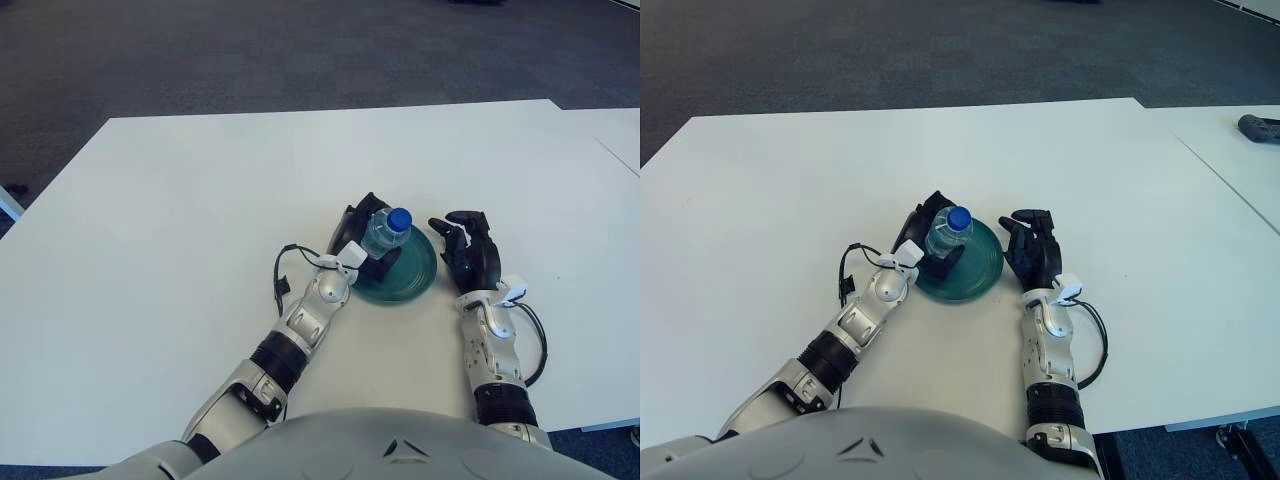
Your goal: Put the bottle into the plate.
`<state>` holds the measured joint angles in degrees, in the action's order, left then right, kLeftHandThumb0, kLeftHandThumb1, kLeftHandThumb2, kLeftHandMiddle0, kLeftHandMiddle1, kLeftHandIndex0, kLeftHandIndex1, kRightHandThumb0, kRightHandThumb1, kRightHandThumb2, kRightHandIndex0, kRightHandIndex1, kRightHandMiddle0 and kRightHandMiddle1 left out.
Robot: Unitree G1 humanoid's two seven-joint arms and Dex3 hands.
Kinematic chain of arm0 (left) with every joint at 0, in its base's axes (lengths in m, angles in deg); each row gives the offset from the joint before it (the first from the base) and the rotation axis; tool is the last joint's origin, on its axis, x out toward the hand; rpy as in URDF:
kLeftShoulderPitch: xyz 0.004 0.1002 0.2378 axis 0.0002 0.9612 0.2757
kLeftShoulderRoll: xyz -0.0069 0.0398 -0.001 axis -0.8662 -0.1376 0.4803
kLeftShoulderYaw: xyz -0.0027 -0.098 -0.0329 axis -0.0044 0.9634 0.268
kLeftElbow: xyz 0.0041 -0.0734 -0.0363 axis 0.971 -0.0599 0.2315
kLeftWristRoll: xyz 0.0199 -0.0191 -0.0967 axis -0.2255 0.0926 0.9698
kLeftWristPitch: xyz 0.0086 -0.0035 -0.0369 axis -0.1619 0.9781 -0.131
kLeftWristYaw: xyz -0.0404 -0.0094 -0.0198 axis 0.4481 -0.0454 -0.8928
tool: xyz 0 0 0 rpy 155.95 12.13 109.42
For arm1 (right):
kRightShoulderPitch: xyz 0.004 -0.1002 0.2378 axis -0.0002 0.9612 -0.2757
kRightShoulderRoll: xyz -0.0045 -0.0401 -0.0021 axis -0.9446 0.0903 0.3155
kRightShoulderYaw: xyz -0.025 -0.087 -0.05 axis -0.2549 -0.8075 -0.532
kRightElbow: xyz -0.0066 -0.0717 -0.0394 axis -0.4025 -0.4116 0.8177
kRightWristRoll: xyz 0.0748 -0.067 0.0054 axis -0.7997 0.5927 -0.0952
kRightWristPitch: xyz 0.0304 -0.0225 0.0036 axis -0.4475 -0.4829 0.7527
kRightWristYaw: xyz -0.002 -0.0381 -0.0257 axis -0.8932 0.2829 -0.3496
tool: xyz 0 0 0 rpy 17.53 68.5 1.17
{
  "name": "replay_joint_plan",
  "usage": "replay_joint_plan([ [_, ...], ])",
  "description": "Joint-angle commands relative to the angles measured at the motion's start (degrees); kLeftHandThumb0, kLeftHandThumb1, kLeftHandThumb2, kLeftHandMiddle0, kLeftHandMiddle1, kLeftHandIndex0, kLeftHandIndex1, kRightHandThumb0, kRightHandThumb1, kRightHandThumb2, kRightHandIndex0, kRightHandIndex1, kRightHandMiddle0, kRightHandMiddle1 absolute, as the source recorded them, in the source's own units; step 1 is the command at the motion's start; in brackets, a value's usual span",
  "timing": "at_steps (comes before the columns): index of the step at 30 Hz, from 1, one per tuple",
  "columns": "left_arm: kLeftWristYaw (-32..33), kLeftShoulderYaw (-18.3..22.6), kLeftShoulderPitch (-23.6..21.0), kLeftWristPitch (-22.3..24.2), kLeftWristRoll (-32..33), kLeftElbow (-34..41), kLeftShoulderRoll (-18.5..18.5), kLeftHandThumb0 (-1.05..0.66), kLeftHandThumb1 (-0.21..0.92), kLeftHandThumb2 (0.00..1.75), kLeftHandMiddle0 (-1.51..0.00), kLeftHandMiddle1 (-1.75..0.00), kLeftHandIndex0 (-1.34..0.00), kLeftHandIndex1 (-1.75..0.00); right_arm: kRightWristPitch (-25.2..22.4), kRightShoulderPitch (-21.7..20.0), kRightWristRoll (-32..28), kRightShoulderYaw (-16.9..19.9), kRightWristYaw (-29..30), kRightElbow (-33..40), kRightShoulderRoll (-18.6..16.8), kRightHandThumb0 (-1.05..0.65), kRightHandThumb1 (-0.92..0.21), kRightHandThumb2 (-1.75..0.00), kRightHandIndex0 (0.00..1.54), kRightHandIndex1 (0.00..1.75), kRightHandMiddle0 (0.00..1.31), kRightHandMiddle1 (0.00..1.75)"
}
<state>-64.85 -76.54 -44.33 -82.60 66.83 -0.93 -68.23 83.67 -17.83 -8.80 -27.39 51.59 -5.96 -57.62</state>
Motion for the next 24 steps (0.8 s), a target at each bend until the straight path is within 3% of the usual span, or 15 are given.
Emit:
replay_joint_plan([
  [1, -1.1, 0.3, 0.6, 1.7, 3.0, 1.1, 10.1, -0.53, 0.17, 1.49, -1.22, -1.75, -0.73, -1.75, -5.7, 6.2, 0.9, 0.2, 2.5, -8.5, -1.9, -0.38, -0.72, -0.8, 0.16, 1.12, 0.32, 1.75],
  [9, -3.4, 2.7, 1.4, 7.7, 12.0, 4.0, 12.1, -0.52, 0.19, 1.47, -1.23, -1.75, -0.71, -1.75, -5.8, 7.6, 0.3, 0.0, 1.9, -7.0, -2.6, -0.39, -0.69, -0.83, 0.1, 1.12, 0.34, 1.75],
  [17, -4.3, 1.5, 1.0, 12.5, 14.6, 7.9, 9.9, -0.5, 0.25, 1.39, -1.19, -1.75, -0.66, -1.75, -2.2, 7.2, -0.2, -0.2, -2.2, -8.6, -1.9, -0.39, -0.68, -0.85, 0.08, 1.11, 0.35, 1.75],
  [19, -5.0, 1.1, 0.8, 13.0, 14.9, 8.5, 9.2, -0.5, 0.25, 1.39, -1.11, -1.75, -0.66, -1.75, -1.9, 7.0, -0.3, -0.2, -3.0, -9.0, -1.8, -0.39, -0.67, -0.87, 0.08, 1.14, 0.35, 1.75],
  [21, -5.8, 0.3, 0.7, 13.8, 14.6, 9.1, 8.0, -0.45, 0.42, 1.18, -0.95, -1.75, -0.53, -1.75, -1.4, 6.8, -0.2, -0.2, -3.6, -9.5, -1.6, -0.39, -0.66, -0.87, 0.08, 1.16, 0.35, 1.75],
  [22, -6.2, -0.1, 0.6, 14.2, 14.3, 9.4, 7.5, -0.57, 0.54, 1.0, -0.68, -1.44, -0.36, -1.6, -1.1, 6.8, -0.1, -0.1, -3.9, -9.8, -1.5, -0.39, -0.66, -0.87, 0.08, 1.17, 0.36, 1.75],
  [24, -6.8, -0.8, 0.5, 14.9, 13.6, 10.0, 6.7, -0.67, 0.7, 0.75, -0.44, -1.2, -0.2, -1.44, -0.6, 6.7, 0.1, 0.0, -4.2, -10.3, -1.4, -0.4, -0.66, -0.88, 0.06, 1.19, 0.36, 1.75],
])
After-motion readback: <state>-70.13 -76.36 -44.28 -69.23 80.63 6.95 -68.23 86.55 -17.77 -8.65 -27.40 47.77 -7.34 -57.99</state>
